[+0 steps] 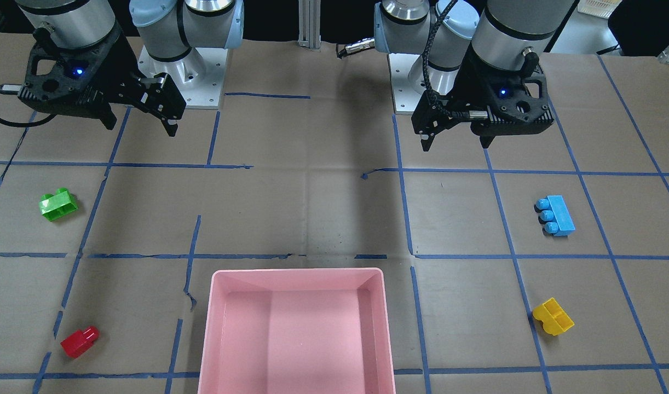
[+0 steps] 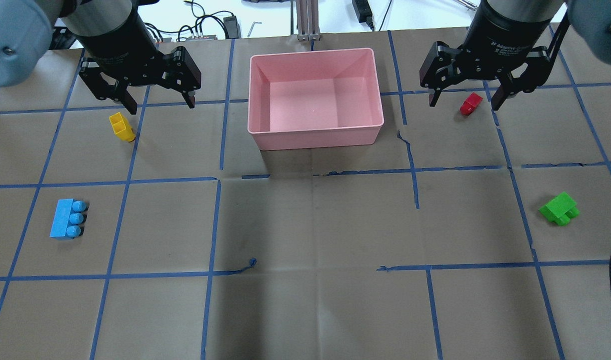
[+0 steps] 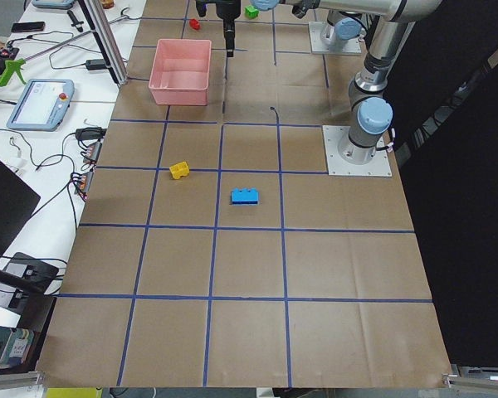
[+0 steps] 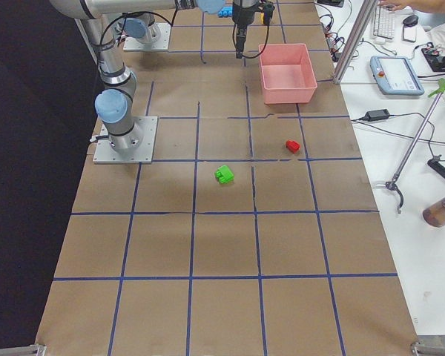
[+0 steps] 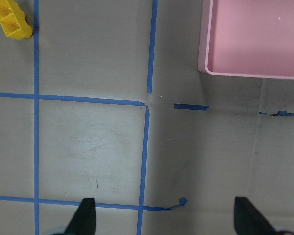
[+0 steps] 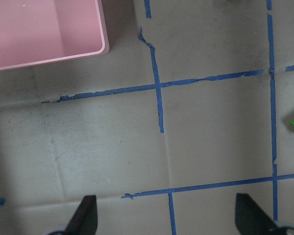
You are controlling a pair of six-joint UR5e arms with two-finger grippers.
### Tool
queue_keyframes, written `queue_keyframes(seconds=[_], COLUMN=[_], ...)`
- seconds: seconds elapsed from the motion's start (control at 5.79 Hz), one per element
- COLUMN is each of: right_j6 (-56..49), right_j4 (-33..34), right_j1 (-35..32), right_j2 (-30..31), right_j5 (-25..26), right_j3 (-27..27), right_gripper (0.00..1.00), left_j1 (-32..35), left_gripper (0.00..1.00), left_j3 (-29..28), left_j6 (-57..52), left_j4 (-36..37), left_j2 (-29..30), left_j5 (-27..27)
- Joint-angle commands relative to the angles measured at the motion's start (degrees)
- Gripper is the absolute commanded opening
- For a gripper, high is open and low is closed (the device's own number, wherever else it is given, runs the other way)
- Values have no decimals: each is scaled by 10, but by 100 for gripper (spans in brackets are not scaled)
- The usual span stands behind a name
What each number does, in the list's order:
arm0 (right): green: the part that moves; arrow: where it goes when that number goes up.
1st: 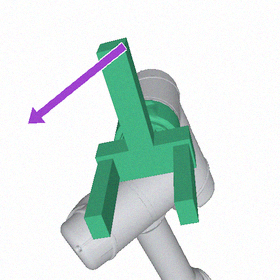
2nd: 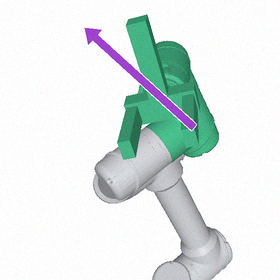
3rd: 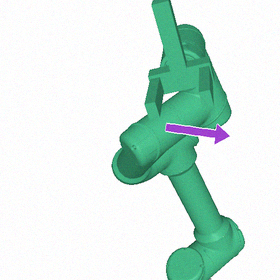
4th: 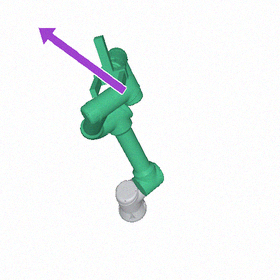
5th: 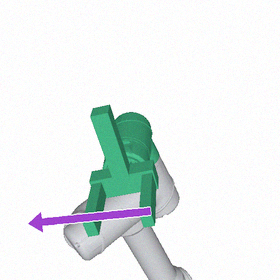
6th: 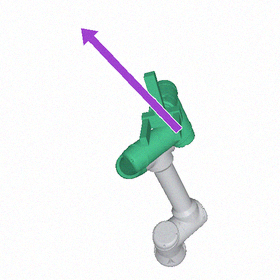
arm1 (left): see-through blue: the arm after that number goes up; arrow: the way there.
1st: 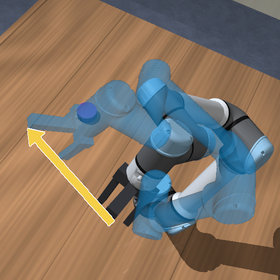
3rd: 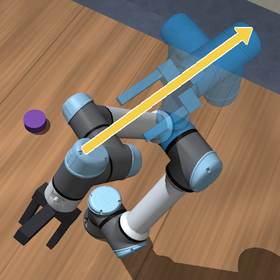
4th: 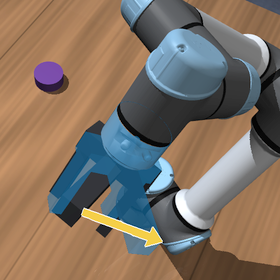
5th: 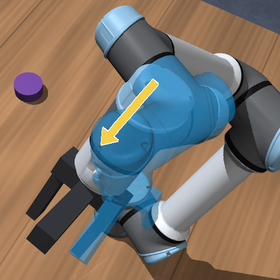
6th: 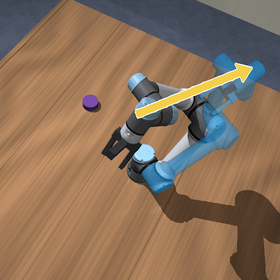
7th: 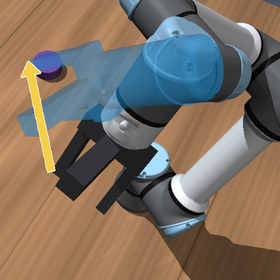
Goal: Put all blocks into box
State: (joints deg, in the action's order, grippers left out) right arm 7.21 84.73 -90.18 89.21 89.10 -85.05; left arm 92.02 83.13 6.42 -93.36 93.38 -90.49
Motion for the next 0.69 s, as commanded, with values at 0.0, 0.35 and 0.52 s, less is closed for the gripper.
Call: queue_keyframes(seconds=[0.0,0.35,0.52], right_j6=[0,0,-1], right_j4=[0,0,-1], right_j1=[0,0,0], right_j2=[0,0,-1], right_j5=[0,0,0], right_j3=[0,0,-1], right_gripper=[100,100,100], left_j1=[-1,-1,-2], left_gripper=[99,99,99], left_j3=[1,0,-1], left_j6=[0,-4,-4], left_j4=[-3,0,1], left_j2=[-7,-7,-7], left_j5=[-3,-5,-4])
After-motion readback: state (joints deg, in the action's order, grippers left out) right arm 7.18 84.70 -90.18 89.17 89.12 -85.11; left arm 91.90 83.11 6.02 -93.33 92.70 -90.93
